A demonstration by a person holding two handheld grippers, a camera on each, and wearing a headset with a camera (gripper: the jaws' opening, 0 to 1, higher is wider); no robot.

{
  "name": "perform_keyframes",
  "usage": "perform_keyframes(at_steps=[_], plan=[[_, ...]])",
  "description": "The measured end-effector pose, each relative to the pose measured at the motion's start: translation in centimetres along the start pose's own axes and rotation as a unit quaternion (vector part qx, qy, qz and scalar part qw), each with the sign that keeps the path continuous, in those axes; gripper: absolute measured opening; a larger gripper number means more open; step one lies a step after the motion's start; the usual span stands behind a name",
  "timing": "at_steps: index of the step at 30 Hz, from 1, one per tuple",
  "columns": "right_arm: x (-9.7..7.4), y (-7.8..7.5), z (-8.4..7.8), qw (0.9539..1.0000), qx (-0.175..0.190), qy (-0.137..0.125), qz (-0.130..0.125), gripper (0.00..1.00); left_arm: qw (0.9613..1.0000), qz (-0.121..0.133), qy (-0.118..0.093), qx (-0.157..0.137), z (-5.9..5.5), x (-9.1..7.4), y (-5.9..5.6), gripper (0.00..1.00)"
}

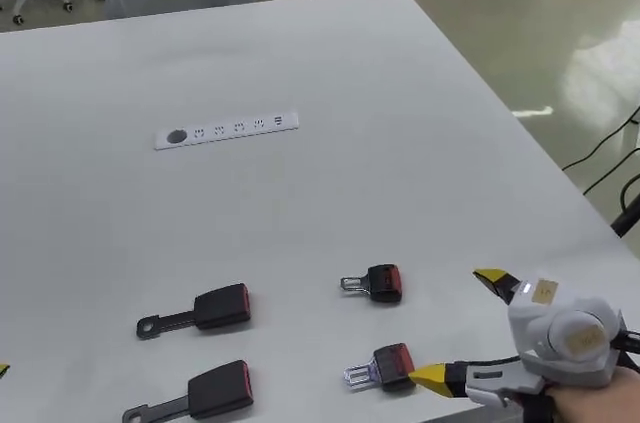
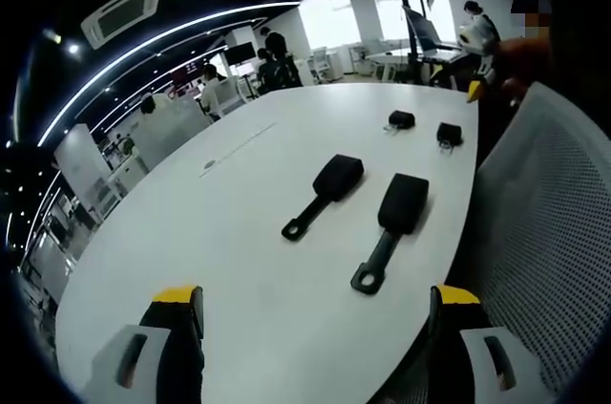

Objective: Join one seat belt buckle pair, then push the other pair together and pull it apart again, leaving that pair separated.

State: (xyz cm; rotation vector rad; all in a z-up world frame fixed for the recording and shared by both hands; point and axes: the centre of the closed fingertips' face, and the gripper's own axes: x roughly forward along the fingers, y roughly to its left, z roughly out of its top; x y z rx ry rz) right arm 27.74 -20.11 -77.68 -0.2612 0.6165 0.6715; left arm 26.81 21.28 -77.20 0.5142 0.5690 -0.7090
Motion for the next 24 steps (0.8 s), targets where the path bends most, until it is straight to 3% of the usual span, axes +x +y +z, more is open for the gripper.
perform_keyframes(at_steps=[22,24], plan=[[-0.20,0.28,-0.34,0.9999,0.010,-0.002,0.007,0.98,0.9999,0.001,0.016,0.004,-0.50,0.08,-0.12,1.00],[-0.24,0.19,-0.39,0.9999,0.011,-0.002,0.007,0.98,0.9999,-0.003,0.012,0.011,-0.20,0.02,-0.52,0.98]])
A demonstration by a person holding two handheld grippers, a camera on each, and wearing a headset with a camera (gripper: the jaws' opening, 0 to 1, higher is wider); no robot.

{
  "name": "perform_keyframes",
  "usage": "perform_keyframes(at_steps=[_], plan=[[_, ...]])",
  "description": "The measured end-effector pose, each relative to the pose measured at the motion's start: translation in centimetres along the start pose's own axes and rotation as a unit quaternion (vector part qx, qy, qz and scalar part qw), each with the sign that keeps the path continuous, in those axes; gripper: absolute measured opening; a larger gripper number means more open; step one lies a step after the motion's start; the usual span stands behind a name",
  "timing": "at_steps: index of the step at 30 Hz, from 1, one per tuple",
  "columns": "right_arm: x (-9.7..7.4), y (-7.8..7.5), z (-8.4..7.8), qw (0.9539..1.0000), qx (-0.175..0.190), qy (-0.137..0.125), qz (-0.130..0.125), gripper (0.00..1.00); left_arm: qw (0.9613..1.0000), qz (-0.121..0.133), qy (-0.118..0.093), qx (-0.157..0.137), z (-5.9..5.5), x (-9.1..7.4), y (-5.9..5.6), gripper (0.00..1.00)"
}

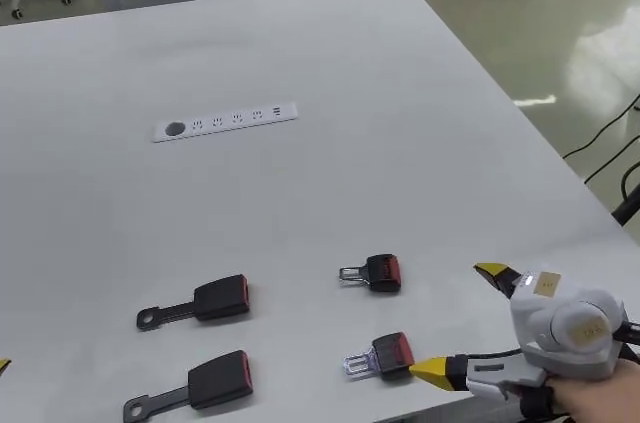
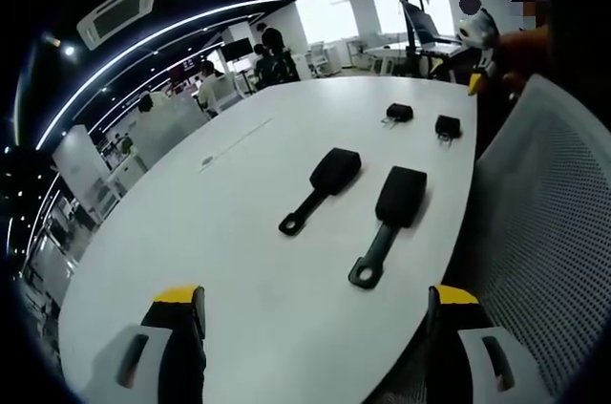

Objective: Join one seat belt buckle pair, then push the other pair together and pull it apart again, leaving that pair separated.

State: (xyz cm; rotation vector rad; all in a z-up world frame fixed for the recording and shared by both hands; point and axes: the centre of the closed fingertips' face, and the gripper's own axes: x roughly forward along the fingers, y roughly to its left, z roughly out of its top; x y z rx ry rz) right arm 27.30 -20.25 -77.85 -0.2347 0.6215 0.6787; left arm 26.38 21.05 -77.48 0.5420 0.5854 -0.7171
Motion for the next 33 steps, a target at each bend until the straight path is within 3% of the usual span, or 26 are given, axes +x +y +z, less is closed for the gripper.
perform_keyframes(at_steps=[3,19,23,27,33], plan=[[-0.2,-0.1,0.2,0.9999,0.005,-0.009,0.004,0.98,0.9999,-0.007,0.008,0.003,-0.3,0.2,-0.3,0.98],[-0.9,-0.6,1.2,0.9996,-0.004,-0.020,0.020,1.00,0.9995,0.002,0.031,-0.001,-1.3,0.3,0.0,0.98],[-1.3,-0.5,1.3,0.9994,-0.001,-0.028,0.018,1.00,0.9995,0.002,0.031,0.003,-1.2,0.3,0.0,0.98],[-1.5,-0.7,0.5,0.9997,0.013,-0.017,0.012,1.00,0.9994,0.001,0.034,0.006,-1.3,0.3,-0.1,0.98],[-1.9,-0.5,0.8,0.9997,0.009,-0.021,0.011,1.00,0.9994,0.004,0.031,0.012,-1.1,0.2,0.1,0.98]])
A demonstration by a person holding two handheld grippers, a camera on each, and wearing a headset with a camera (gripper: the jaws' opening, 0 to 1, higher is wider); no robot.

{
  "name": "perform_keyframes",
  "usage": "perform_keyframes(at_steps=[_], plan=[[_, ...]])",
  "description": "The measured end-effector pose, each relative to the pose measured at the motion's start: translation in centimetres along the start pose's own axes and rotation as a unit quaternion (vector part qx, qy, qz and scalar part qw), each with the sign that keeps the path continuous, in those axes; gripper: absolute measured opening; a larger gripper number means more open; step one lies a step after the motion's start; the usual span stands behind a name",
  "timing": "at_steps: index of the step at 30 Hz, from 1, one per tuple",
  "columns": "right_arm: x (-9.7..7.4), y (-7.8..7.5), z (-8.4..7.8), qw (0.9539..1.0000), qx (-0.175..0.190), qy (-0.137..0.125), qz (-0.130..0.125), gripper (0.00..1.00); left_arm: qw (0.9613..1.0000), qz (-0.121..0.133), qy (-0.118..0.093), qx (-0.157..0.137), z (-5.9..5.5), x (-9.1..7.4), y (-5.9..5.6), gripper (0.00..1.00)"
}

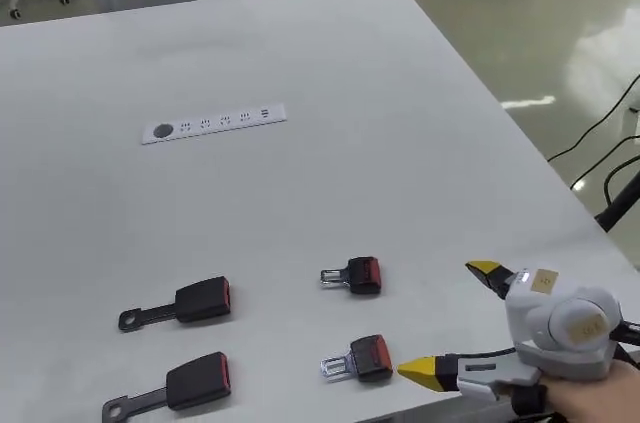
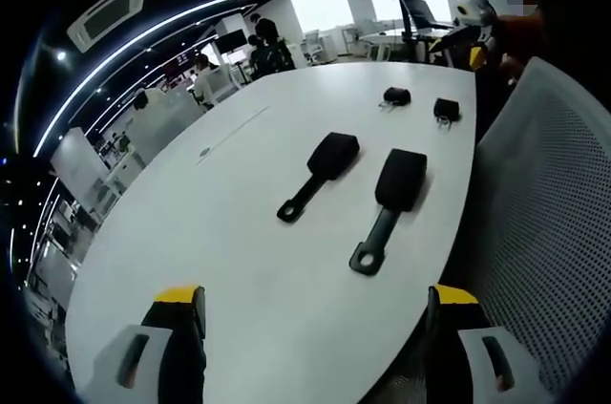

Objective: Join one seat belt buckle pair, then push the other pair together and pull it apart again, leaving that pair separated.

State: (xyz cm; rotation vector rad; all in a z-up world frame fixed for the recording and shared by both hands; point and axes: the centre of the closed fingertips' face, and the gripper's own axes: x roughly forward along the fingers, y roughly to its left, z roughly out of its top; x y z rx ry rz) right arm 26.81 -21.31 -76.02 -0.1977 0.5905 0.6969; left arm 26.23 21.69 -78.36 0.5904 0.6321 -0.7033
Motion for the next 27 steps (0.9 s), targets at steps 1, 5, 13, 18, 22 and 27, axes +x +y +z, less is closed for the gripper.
perform_keyframes(at_steps=[1,5,13,18,22,27], plan=[[0.0,0.0,0.0,1.0000,-0.008,0.003,0.001,1.00,1.0000,0.000,0.000,0.008,0.1,0.0,0.0,0.97],[0.2,0.3,-0.2,0.9994,-0.028,0.018,0.005,0.98,0.9996,-0.006,-0.003,0.028,0.3,-0.1,-0.2,0.99],[0.8,1.2,-0.1,0.9979,-0.047,0.038,0.025,0.86,0.9997,-0.022,-0.002,0.010,0.4,-0.3,0.1,1.00],[1.7,2.7,-0.4,0.9928,-0.085,0.060,0.060,0.75,0.9975,-0.061,0.004,0.036,1.6,0.5,-0.5,1.00],[2.4,3.3,-0.3,0.9884,-0.111,0.067,0.079,0.70,0.9942,-0.094,0.011,0.050,3.2,1.8,-1.5,0.96],[3.3,4.6,-0.8,0.9732,-0.175,0.084,0.124,0.62,0.9875,-0.135,0.023,0.078,4.3,3.6,-3.2,0.85]])
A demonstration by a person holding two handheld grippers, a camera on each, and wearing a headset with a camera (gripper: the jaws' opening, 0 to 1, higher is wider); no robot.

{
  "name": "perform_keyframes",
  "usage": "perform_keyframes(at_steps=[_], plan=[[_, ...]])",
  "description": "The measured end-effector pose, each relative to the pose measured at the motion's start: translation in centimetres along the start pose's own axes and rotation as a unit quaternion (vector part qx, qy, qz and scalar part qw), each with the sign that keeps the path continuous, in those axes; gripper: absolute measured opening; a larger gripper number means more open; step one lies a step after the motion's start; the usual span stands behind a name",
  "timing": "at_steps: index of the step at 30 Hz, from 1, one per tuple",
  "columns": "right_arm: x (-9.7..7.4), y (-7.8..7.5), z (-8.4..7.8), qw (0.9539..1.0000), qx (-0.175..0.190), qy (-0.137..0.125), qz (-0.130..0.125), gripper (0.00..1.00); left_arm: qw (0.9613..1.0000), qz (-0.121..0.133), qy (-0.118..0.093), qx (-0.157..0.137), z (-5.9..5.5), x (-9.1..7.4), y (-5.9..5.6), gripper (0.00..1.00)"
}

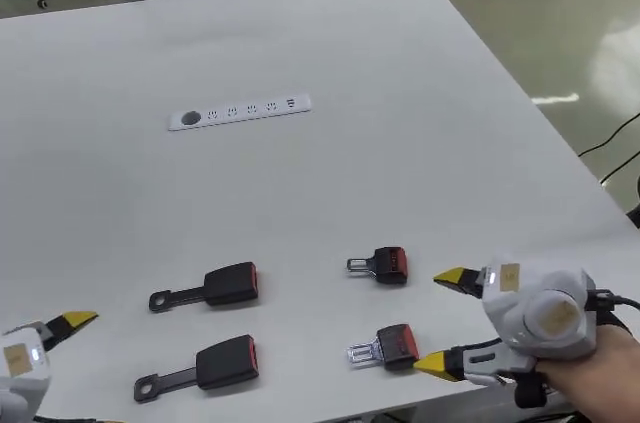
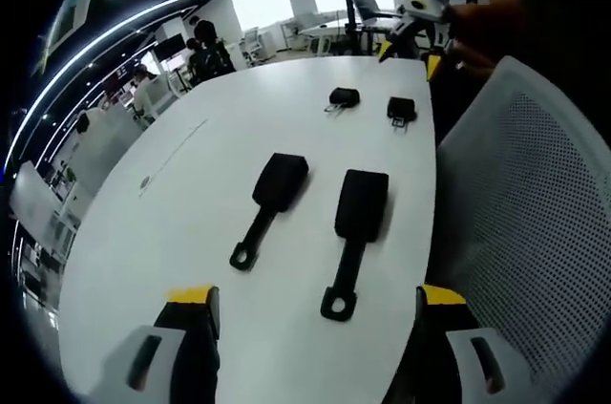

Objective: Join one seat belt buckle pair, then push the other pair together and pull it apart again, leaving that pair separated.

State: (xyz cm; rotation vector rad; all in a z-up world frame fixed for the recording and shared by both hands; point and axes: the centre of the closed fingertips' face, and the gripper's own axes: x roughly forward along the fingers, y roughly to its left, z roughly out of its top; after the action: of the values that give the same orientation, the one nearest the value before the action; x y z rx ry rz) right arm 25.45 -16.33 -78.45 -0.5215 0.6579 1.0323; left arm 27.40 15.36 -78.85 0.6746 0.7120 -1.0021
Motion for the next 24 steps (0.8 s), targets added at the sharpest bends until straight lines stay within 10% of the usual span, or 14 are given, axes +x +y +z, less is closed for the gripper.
perform_keyframes(at_steps=[11,24], plan=[[2.2,0.7,-0.5,0.9953,-0.072,0.034,0.055,0.47,0.9947,-0.091,0.039,0.028,0.6,5.2,-2.3,0.56],[4.6,1.9,-2.6,0.9819,-0.126,0.089,0.110,0.40,0.9875,-0.129,0.055,0.072,2.2,8.0,-3.7,0.46]])
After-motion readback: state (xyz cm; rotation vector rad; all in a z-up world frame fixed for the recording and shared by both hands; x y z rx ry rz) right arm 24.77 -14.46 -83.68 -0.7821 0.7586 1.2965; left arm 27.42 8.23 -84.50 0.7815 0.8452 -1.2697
